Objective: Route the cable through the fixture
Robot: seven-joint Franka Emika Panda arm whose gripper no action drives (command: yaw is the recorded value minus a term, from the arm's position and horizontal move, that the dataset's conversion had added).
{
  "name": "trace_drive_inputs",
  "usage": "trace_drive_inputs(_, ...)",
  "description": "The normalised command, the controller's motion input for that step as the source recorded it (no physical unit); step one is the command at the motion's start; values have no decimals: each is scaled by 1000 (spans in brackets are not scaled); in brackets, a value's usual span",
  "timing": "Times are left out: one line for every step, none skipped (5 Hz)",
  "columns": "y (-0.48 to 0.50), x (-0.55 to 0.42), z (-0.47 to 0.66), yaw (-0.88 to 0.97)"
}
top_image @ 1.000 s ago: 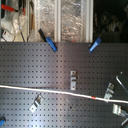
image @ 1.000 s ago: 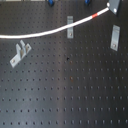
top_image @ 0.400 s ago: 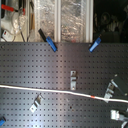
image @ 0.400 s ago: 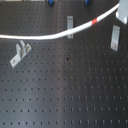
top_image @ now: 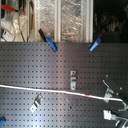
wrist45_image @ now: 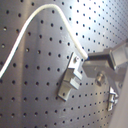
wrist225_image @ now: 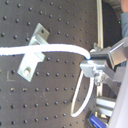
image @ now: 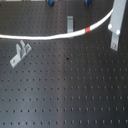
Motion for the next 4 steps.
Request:
trace_drive_inputs(-422,-438,337,-611)
trace_drive_inputs(13,-19,0,0)
trace_drive_inputs(-216,-211,44,-137)
trace_drive_inputs(-574,-684,143,-303)
